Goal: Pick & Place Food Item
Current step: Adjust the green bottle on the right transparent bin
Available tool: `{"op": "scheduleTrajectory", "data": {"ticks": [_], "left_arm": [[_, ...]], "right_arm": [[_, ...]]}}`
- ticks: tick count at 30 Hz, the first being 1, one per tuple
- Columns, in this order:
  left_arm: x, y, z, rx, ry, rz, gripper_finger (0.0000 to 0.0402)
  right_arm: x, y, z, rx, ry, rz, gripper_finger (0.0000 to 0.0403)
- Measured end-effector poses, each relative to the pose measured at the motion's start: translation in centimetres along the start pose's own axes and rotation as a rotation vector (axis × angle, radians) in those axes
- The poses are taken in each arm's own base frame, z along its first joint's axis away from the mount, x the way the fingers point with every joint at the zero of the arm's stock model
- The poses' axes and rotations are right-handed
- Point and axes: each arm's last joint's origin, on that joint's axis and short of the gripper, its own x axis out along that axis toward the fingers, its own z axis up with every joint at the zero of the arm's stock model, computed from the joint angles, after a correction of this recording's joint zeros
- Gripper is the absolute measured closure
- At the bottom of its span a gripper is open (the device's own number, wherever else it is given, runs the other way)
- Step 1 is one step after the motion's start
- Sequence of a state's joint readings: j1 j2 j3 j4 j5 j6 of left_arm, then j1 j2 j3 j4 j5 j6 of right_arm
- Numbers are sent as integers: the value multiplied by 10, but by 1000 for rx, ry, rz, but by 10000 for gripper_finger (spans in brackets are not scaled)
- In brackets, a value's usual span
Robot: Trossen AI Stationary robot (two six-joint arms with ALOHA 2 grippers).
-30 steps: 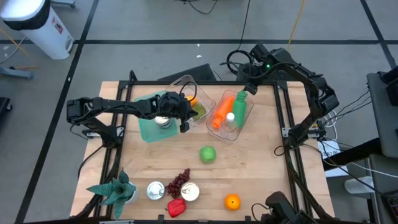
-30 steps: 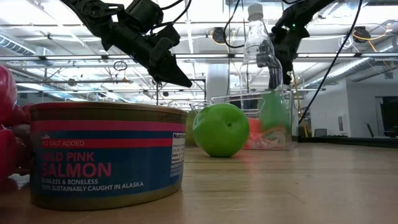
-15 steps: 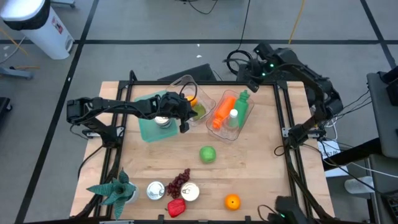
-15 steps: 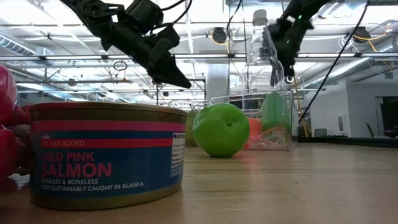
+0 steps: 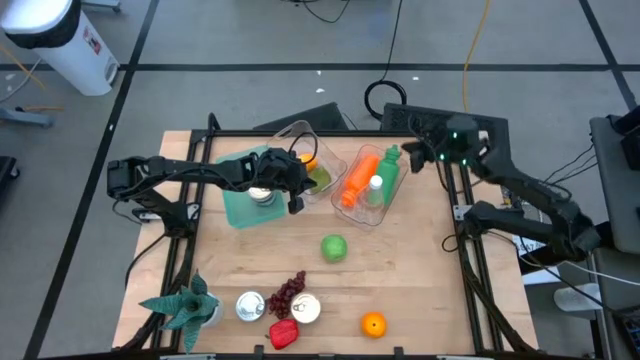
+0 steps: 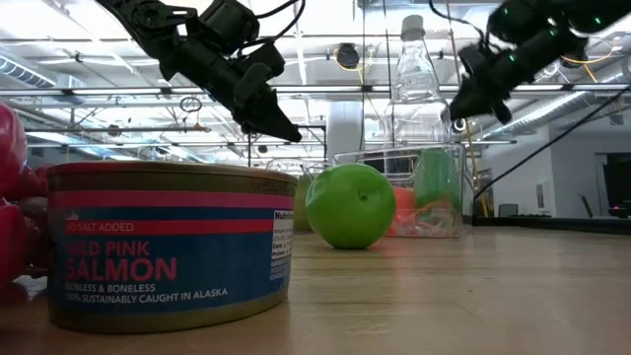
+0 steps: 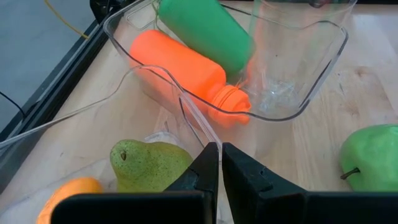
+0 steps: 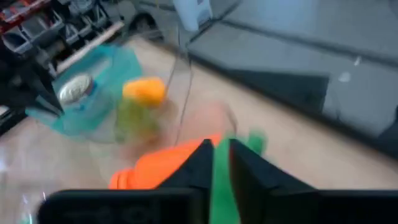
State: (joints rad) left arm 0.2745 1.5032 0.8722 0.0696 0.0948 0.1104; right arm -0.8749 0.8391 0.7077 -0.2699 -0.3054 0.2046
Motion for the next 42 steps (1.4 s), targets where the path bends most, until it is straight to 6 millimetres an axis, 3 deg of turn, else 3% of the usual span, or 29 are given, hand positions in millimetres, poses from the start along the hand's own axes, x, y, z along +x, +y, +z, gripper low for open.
{"op": "scheduleTrajectory", "data": {"ticks": [3, 9, 14, 26, 38, 42], "left_arm": [[0, 0, 0, -3, -1, 1, 371], [-1, 4, 4, 13, -29, -62, 384], [-3, 12, 8, -22, -48, -54, 391], [-6, 34, 7, -62, -68, -23, 391], [-6, 34, 7, -64, -69, -36, 384], [-6, 34, 7, -64, -67, -36, 392]], "right_arm": [[5, -7, -26, 73, 44, 3, 292], [17, -15, -49, 176, 21, 32, 123], [25, -18, -56, 212, -3, 40, 40], [44, -26, -53, 172, -40, -3, 28], [72, -35, -53, 136, -77, 7, 29], [75, -35, -54, 128, -82, 10, 52]]}}
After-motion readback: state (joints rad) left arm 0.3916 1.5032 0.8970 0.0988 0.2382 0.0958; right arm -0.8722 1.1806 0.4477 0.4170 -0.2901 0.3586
